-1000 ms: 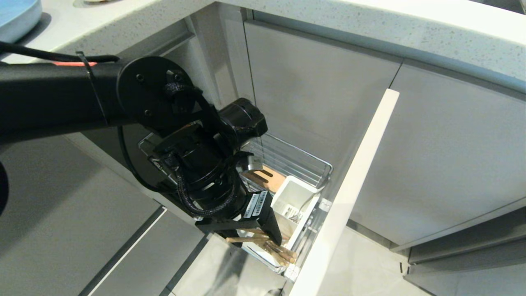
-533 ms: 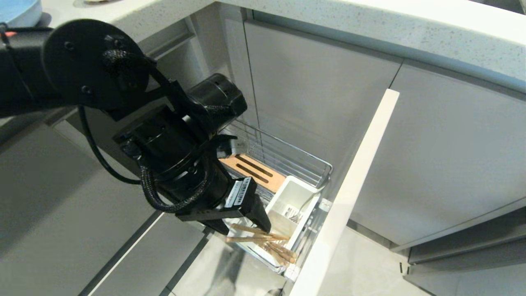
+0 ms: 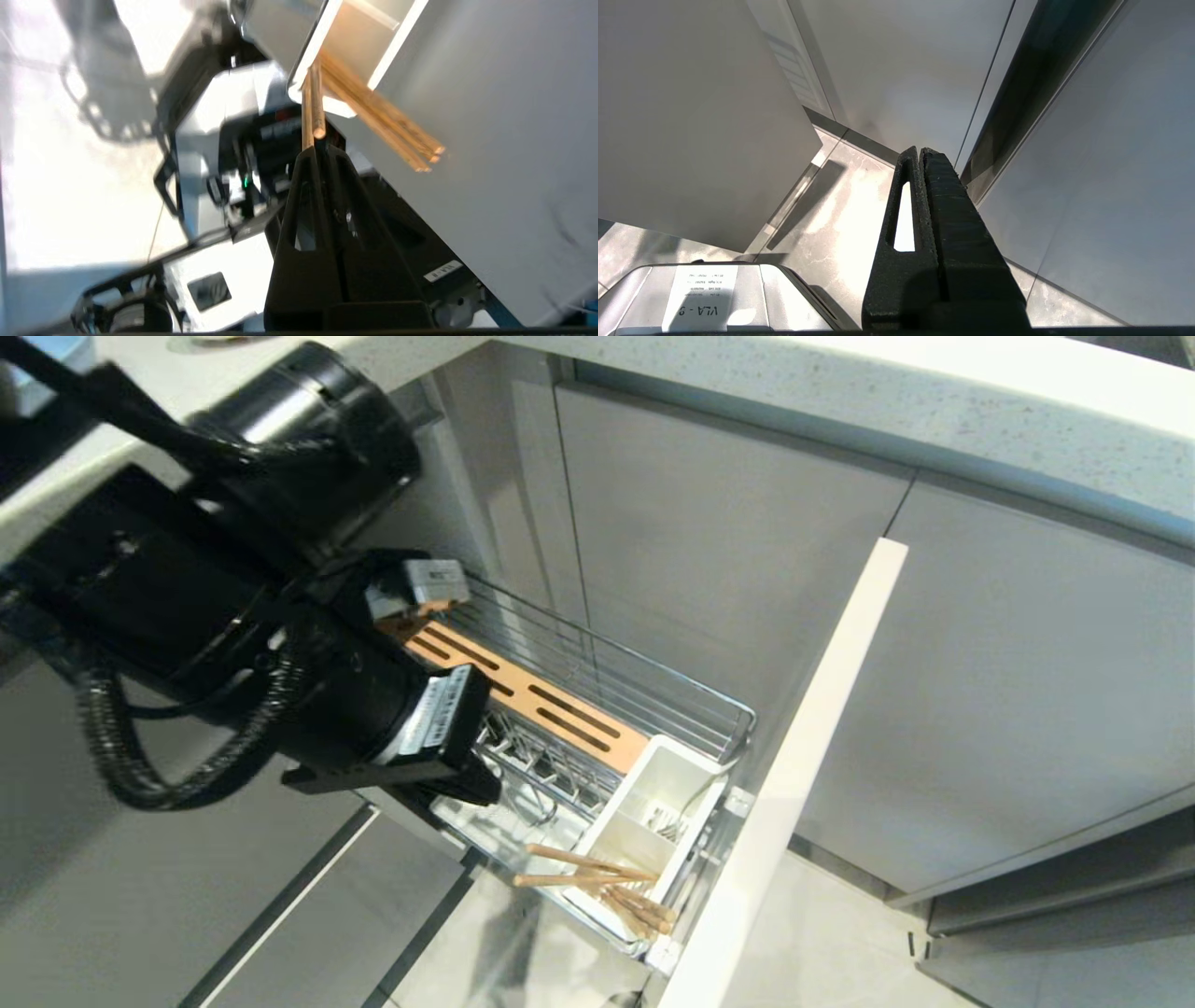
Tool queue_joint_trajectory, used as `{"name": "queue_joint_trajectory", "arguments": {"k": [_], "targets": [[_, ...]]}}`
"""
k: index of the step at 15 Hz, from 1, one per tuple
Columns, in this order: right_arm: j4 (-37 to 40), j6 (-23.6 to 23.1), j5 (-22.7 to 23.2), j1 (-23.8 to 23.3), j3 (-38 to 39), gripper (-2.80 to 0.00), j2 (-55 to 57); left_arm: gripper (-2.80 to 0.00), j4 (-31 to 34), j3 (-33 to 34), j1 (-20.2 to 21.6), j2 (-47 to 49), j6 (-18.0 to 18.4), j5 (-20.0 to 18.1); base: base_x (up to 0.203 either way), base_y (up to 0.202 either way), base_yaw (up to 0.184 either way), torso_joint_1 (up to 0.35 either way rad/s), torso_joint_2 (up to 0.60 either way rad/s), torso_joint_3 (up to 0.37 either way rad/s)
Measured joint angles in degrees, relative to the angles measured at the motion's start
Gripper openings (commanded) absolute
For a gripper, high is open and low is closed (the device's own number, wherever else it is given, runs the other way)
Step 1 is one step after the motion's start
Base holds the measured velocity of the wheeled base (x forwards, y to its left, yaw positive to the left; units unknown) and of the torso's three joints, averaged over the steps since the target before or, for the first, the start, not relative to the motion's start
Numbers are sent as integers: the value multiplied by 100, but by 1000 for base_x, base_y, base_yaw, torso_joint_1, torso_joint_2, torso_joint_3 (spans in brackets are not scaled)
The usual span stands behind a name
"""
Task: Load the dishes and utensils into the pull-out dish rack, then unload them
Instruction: Pick up the spoon and place it in the cupboard
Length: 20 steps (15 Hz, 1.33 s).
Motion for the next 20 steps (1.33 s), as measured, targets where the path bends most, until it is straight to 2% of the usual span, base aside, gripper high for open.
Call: {"name": "queue_joint_trajectory", "arguments": {"k": [4, 6, 8, 12, 15, 20], "targets": [[1, 0, -1, 0, 0, -280, 0, -280, -250, -5, 16, -722, 20, 355, 0, 0, 0, 0, 0, 0], [1, 0, 0, 0, 0, -280, 0, -280, -463, -9, 64, -1132, 62, 417, 0, 0, 0, 0, 0, 0], [0, 0, 1, 0, 0, -280, 0, -280, -731, -9, 294, -1565, 264, 418, 0, 0, 0, 0, 0, 0], [0, 0, -1, 0, 0, -280, 0, -280, -1447, 29, 1181, -2460, 729, 395, 0, 0, 0, 0, 0, 0], [0, 1, -1, 0, 0, -280, 0, -280, -1953, 96, 1991, -2979, 911, 210, 0, 0, 0, 0, 0, 0], [0, -2, 1, 0, 0, -280, 0, -280, -2193, 113, 3310, -3549, 1361, 39, 0, 0, 0, 0, 0, 0]]}}
